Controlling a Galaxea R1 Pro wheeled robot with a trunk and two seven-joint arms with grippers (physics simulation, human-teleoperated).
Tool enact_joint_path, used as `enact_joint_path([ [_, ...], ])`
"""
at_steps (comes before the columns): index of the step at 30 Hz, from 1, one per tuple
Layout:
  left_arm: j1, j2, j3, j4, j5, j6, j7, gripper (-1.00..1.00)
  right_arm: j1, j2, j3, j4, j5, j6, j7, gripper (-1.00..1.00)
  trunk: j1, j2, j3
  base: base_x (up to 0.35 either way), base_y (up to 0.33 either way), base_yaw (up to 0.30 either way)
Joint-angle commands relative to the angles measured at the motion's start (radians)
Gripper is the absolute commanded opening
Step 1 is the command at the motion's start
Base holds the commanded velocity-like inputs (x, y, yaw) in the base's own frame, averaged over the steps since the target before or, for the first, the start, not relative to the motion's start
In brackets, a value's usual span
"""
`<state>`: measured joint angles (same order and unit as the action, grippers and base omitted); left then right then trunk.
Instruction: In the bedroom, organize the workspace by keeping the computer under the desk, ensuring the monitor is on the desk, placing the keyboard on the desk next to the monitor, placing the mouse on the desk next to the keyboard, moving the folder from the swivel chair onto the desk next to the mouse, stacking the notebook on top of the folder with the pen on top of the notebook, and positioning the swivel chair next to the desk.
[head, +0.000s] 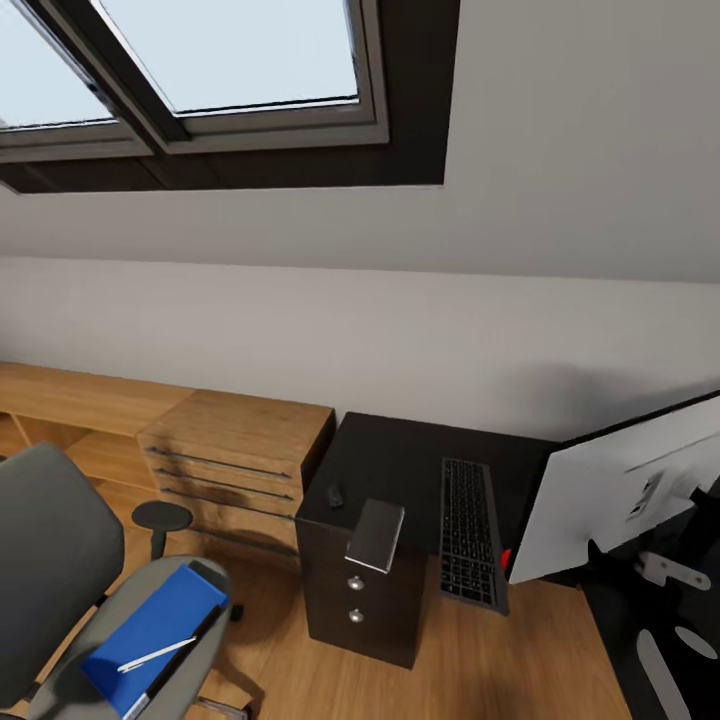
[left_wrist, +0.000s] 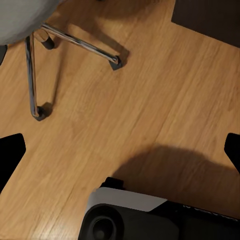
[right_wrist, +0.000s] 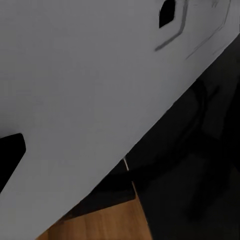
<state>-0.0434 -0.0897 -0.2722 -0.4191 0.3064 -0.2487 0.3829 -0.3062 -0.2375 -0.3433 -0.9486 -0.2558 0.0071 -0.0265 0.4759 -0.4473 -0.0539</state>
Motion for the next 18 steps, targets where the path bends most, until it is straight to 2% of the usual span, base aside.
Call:
enact_joint_path([
  [1, -0.001, 0.001, -0.009, 0.000, 0.009, -0.004, 0.007, 1.00, -0.001, 0.000, 0.001, -0.001, -0.010, 0.001, -0.003, 1.00, 0.001, -0.002, -0.002, 0.163, 0.000, 0.000],
  [8, -0.001, 0.001, -0.009, 0.000, 0.009, -0.004, 0.006, 1.00, -0.001, 0.000, 0.001, -0.001, -0.010, 0.001, -0.003, 1.00, 0.001, -0.002, -0.002, 0.070, 0.000, 0.000],
  [18, -0.001, 0.000, -0.013, 0.000, 0.008, -0.007, 0.006, 1.00, -0.001, 0.000, 0.001, -0.001, -0.010, 0.001, -0.003, 1.00, 0.001, -0.002, -0.002, 0.176, 0.000, 0.000],
])
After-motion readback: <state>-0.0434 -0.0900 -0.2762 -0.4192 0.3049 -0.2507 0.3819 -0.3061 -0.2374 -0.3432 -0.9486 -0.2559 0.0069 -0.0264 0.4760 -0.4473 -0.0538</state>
